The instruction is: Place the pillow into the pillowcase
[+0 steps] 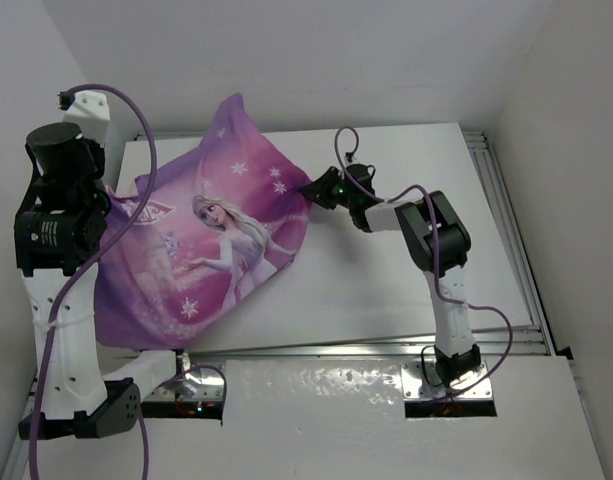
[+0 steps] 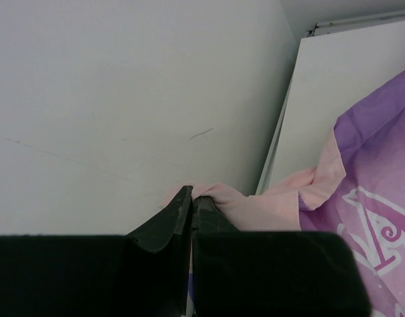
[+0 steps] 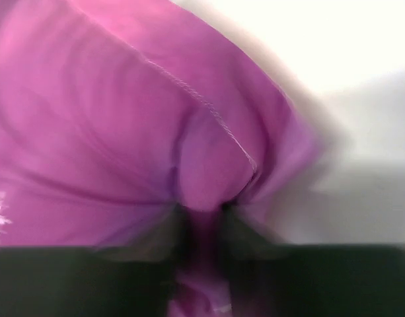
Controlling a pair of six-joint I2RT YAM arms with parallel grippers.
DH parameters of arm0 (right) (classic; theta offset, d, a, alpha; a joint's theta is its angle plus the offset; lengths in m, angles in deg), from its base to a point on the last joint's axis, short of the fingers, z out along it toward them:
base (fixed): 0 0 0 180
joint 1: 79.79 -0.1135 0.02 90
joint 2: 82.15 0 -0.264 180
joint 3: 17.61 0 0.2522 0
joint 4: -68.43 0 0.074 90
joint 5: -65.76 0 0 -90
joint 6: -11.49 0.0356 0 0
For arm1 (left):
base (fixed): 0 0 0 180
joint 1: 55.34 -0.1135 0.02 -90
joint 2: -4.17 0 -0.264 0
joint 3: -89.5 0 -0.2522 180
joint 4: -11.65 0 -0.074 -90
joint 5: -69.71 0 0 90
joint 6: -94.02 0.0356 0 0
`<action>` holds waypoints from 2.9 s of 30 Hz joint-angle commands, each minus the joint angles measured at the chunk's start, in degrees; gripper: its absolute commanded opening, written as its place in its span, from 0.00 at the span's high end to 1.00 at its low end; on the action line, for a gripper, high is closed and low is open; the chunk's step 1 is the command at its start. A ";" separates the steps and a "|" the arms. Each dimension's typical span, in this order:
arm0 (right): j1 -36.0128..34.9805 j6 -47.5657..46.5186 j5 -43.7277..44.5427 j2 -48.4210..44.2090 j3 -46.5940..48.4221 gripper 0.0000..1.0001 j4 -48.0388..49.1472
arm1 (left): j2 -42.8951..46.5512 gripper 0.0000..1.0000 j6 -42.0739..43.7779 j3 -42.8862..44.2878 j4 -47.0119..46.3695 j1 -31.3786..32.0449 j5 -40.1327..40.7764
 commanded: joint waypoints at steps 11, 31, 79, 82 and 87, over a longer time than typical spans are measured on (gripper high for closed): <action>3.11 -13.14 14.67 -20.48 0.23 1.00 -1.46 | -2.44 1.00 8.36 7.66 -8.78 -0.37 6.72; 16.83 -36.71 13.73 -38.00 33.37 1.00 -26.09 | -6.49 1.00 3.02 -8.85 21.79 -0.99 -12.87; 6.82 -32.23 -1.91 -30.88 1.39 0.01 -27.50 | -28.16 0.00 -13.66 -7.54 -7.53 -5.48 -58.75; 5.41 -29.43 -2.10 -28.07 0.78 0.01 -27.07 | -33.98 0.00 -16.84 -5.43 -10.80 -1.97 -58.14; 4.00 -28.10 0.45 -24.56 -2.38 0.05 -26.19 | -40.49 0.00 -17.10 -6.38 -11.41 3.75 -56.64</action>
